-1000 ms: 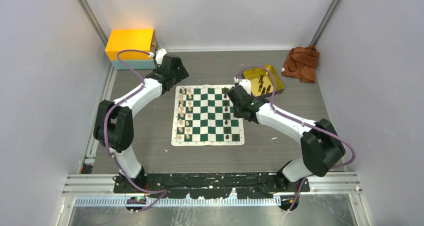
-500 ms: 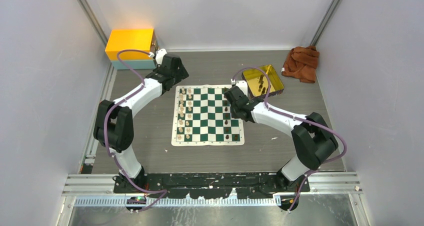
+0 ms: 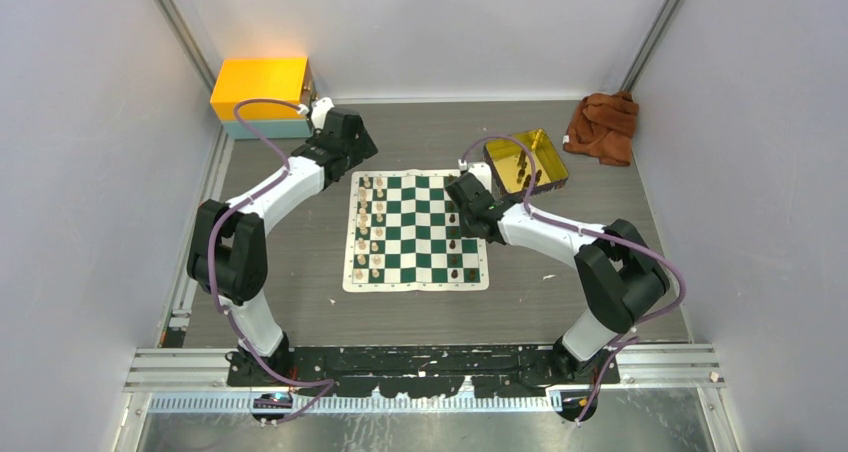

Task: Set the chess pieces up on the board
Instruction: Place the chess piece on the chessboard.

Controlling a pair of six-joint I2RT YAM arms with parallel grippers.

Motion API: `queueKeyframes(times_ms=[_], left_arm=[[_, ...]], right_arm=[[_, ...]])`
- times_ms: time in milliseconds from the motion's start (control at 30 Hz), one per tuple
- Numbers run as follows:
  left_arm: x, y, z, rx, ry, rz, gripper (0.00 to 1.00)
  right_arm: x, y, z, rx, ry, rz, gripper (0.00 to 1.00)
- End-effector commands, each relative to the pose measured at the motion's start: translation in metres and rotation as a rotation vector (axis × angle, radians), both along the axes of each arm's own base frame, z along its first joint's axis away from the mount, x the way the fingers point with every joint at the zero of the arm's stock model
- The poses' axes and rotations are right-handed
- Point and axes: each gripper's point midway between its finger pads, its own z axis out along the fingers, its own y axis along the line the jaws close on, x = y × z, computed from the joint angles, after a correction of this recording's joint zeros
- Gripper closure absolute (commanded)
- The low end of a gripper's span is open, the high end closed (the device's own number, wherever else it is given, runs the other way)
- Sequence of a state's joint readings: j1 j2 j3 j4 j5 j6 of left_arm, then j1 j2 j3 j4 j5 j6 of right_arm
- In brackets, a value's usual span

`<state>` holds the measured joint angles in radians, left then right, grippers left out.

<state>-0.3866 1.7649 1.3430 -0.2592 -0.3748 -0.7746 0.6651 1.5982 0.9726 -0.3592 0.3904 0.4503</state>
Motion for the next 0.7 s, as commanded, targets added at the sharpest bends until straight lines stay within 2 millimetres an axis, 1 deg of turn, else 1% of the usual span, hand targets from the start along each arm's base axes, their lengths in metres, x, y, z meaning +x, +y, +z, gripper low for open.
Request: queueKeyframes(times_ms=[0, 267, 667], left_arm=[[0.0121, -0.0012, 0.0205, 0.002, -0.068, 0.004, 0.20], [0.0128, -0.0009, 0.0207, 0.009, -0.067, 0.001, 0.20], [0.0156, -0.0014, 0.0220, 0.015, -0.069, -0.002, 0.20]], right_arm=[[0.0165, 0.0151, 0.0168, 0.047, -0.062, 0.007, 0.99], [0.0192, 0.0187, 0.0172, 0.055, -0.065, 0.010, 0.99], [0.0192, 0.0185, 0.0139, 0.047, -0.055, 0.012, 0.99]])
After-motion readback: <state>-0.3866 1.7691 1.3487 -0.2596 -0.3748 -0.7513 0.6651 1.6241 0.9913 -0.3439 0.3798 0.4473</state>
